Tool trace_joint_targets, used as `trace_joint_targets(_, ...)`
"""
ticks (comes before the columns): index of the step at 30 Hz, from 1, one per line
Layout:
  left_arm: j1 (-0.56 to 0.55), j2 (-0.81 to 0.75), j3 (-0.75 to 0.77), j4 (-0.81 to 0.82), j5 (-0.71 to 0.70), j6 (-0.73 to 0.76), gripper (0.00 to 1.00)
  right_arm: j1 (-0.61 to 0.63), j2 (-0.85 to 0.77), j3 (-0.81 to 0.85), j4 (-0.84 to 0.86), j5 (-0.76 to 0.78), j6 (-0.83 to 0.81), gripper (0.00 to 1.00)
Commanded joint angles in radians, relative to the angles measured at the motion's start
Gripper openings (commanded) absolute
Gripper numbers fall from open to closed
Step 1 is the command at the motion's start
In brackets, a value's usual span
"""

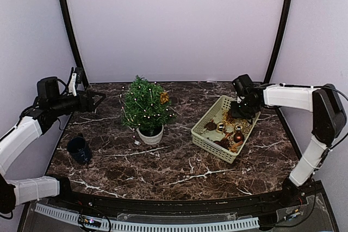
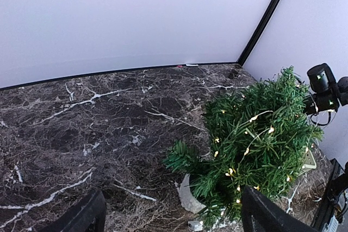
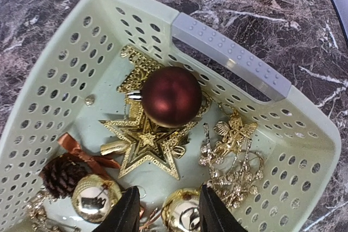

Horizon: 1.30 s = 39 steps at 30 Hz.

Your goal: Decorate the small christmas tree

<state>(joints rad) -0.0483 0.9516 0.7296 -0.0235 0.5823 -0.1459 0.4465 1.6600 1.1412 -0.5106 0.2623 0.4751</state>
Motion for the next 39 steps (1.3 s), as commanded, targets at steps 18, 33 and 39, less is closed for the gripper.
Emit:
trace_joint_targets(18,0.004,-0.010,-0.021,0.020,0.011,-0.012,0.88,0.048,0.339,0.133,0.118,-0.033,0.014,0.74)
trace_joint_targets(33,0.005,-0.010,-0.022,0.020,0.001,-0.008,0.89,0.012,0.244,-0.012,0.287,-0.287,-0.002,0.38)
trace_joint_targets(39,0.004,-0.008,-0.022,0.020,-0.002,-0.005,0.89,-0.009,0.214,-0.063,0.320,-0.364,0.020,0.18)
